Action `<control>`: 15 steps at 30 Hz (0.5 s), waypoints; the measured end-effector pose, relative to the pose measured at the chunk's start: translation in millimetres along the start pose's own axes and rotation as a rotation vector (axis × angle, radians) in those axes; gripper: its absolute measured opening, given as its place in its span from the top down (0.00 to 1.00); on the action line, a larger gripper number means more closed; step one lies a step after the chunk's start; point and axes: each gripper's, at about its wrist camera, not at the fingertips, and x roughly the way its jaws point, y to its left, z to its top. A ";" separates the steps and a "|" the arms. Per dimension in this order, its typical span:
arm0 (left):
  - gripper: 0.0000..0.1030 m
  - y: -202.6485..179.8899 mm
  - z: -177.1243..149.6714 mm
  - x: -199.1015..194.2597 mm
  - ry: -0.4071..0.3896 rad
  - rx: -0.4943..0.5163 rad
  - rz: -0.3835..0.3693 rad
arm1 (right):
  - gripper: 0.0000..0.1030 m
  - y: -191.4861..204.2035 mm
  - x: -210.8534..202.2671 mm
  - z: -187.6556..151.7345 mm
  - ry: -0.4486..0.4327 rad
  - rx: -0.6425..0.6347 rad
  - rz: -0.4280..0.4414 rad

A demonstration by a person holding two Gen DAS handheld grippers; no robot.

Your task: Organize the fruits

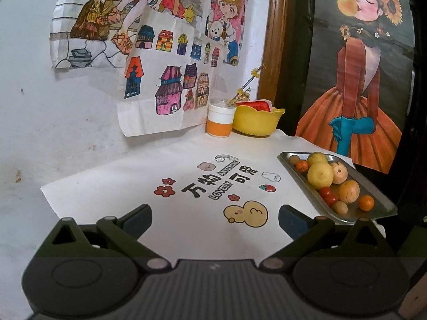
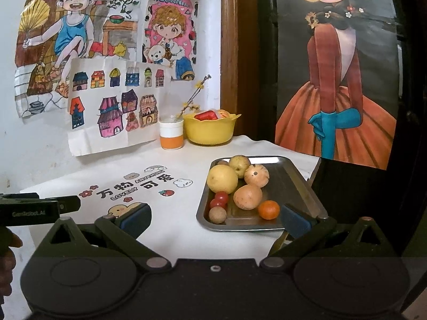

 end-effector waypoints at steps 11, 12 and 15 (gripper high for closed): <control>0.00 10.1 -13.8 -8.6 -0.038 0.002 0.013 | 0.01 9.4 -0.5 -16.7 0.014 -0.009 0.006; 0.00 11.4 -15.7 -9.2 -0.037 -0.002 0.013 | 0.01 9.7 -1.0 -18.9 0.015 -0.010 0.006; 0.00 15.4 -22.0 -10.1 -0.023 -0.012 0.008 | 0.01 11.7 -1.5 -23.5 0.019 -0.005 0.012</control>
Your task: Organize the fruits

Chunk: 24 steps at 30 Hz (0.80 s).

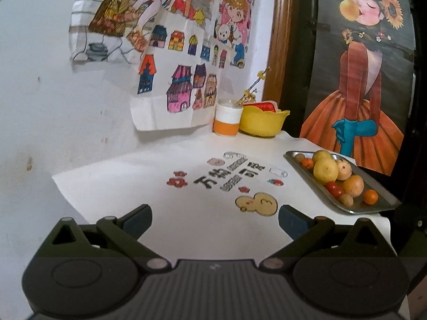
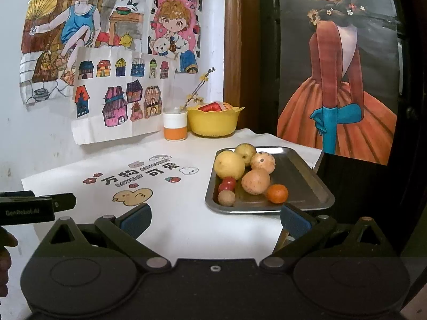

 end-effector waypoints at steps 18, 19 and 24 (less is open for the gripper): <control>0.00 -5.1 -16.2 -8.2 0.010 0.033 -0.021 | 0.01 1.5 -10.0 -21.2 -0.002 0.052 -0.002; 0.00 -5.9 -16.7 -8.3 0.011 0.035 -0.021 | 0.00 1.5 -9.9 -21.5 -0.001 0.052 -0.002; 0.00 -7.8 -17.4 -8.8 0.013 0.043 -0.022 | 0.01 3.1 -9.2 -22.7 0.007 0.052 0.002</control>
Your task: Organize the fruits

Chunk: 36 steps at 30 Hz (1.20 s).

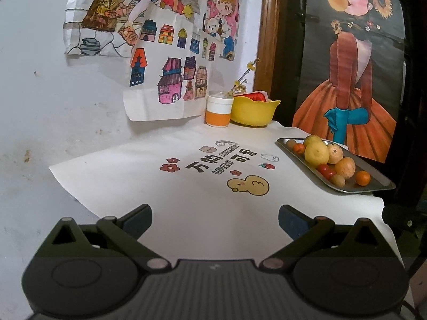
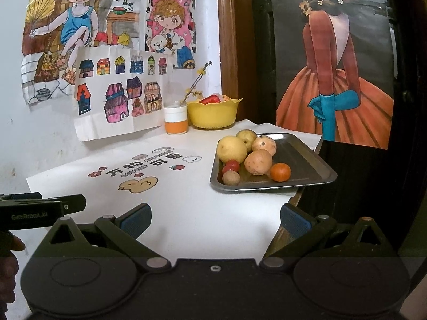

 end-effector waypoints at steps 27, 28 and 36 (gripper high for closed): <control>0.00 19.7 -6.2 -4.2 0.002 -0.002 0.034 | 0.01 19.0 1.9 -6.7 0.059 -0.056 0.089; 0.00 20.4 -6.2 -4.1 0.002 -0.003 0.034 | 0.01 18.9 2.0 -6.6 0.061 -0.056 0.092; 0.00 21.0 -6.6 -4.2 0.002 -0.003 0.035 | 0.01 19.8 3.4 -7.3 0.072 -0.059 0.100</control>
